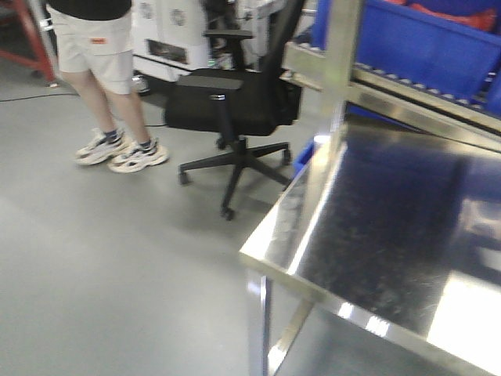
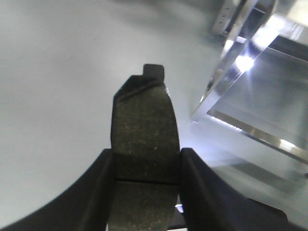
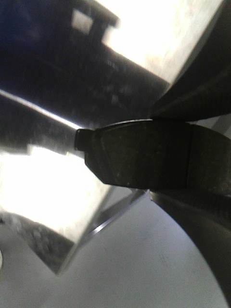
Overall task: Move and align brake pads A on conveyor
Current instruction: 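Turn the base away from the steel table toward the yellow floor line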
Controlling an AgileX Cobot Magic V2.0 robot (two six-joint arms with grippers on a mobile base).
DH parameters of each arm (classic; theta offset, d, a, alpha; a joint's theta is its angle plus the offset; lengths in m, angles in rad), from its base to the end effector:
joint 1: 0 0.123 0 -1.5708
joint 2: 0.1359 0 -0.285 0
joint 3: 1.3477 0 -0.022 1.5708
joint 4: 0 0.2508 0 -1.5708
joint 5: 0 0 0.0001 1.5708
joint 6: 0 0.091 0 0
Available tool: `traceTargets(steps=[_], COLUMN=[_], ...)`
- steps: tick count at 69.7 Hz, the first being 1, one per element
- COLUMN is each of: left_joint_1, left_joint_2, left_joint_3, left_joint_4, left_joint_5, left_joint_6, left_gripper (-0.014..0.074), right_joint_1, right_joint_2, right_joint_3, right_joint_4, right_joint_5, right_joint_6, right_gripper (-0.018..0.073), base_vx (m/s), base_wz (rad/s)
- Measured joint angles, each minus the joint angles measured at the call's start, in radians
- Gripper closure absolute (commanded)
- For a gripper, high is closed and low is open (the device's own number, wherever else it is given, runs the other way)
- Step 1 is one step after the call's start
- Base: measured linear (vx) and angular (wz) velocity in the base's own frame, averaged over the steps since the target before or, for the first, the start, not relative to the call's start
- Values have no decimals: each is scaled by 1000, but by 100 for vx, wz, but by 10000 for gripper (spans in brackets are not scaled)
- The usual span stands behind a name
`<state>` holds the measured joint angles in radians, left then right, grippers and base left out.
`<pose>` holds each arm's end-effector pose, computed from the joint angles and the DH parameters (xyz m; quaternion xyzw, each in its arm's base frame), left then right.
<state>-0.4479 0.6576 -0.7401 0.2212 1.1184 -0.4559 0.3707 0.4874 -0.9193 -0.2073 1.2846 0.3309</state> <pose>0.0945 -0.0255 0.3181 0.0118 0.9463 -0.0345 0.3214 0.0438 -0.0022 0.3714 -0.0062 0.9151 0.0374 0.4013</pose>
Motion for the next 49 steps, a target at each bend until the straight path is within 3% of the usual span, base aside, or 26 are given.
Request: traceTargets(steps=[49], left_joint_1=[0], left_joint_2=[0], left_joint_3=[0], left_joint_4=[1], left_joint_5=[9], left_joint_6=[0], left_gripper=[603], right_joint_1=[0], right_joint_2=[0], right_joint_3=[0], right_joint_4=[0], right_joint_5=[0], right_joint_6=[0], right_gripper=[560], base_vx=[-22], base_wz=[80])
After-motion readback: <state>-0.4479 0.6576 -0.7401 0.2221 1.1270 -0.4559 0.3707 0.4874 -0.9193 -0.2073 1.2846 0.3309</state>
